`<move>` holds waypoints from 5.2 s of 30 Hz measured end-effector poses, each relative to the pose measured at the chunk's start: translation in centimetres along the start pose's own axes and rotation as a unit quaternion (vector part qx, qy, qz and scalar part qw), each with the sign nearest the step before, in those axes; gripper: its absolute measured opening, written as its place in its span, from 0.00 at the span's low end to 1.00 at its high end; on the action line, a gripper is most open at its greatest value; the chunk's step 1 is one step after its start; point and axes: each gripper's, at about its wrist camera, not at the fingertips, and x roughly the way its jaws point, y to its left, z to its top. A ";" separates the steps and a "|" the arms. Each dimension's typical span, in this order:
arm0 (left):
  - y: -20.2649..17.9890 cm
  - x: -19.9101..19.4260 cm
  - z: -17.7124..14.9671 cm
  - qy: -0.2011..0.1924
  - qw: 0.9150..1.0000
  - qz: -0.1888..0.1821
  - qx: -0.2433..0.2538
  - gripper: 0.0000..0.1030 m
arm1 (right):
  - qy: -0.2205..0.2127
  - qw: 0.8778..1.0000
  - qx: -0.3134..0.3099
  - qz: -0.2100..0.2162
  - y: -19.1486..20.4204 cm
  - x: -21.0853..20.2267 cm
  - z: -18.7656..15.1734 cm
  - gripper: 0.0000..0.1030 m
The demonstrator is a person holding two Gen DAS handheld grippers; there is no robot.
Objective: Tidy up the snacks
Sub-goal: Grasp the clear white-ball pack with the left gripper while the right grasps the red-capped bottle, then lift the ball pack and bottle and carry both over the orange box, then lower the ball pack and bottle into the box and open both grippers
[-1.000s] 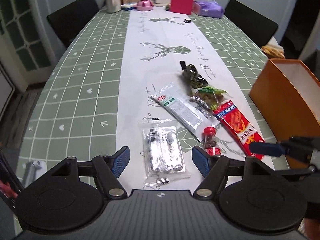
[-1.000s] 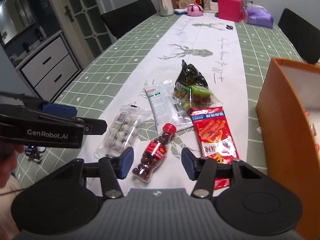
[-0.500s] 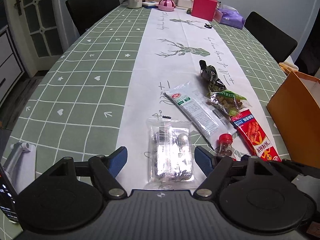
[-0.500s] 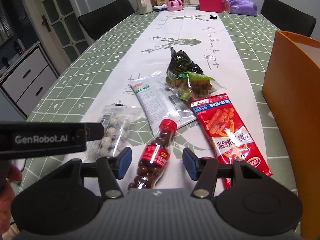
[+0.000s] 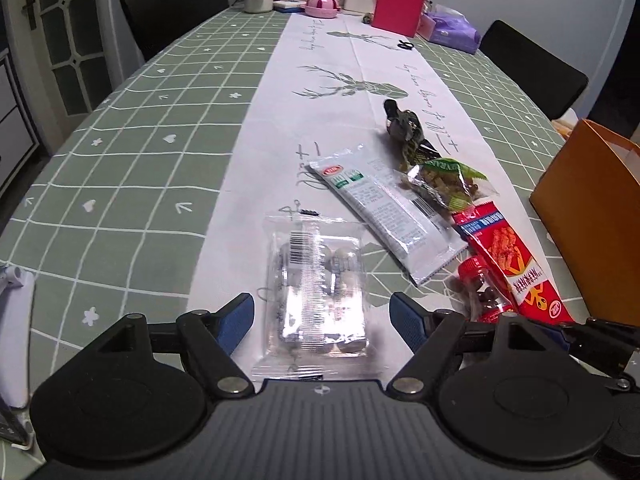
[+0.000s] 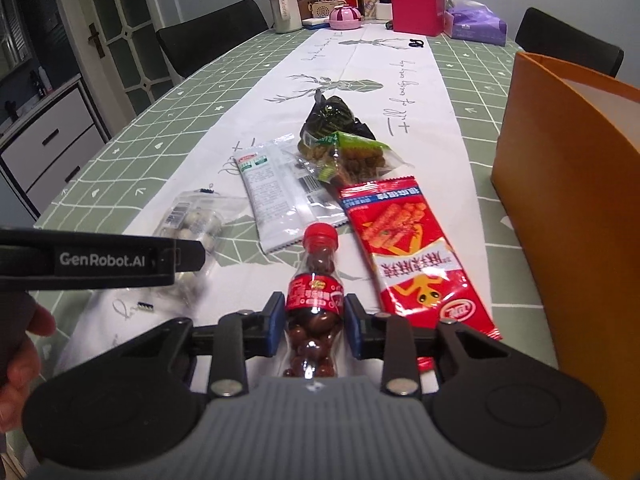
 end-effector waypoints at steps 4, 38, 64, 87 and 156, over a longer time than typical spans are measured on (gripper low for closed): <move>-0.5 1.1 0.1 0.002 1.000 0.023 0.022 0.88 | 0.000 1.000 0.001 0.005 -0.2 0.0 0.0 0.30; -3.1 0.4 -0.5 0.075 0.992 0.001 0.099 0.61 | 0.035 0.997 -0.060 0.015 0.3 -0.9 -0.4 0.29; -4.8 -1.9 -2.1 0.058 0.991 -0.019 0.123 0.57 | 0.060 0.991 -0.120 0.003 0.2 -3.6 -2.2 0.28; -9.5 -8.1 -0.6 0.066 0.947 -0.028 0.314 0.57 | 0.076 0.967 -0.244 0.009 -0.7 -10.7 -0.1 0.28; -32.7 0.8 2.7 0.056 0.825 -0.086 0.556 0.70 | 0.160 0.981 -0.112 -0.020 -21.5 -9.5 1.5 0.31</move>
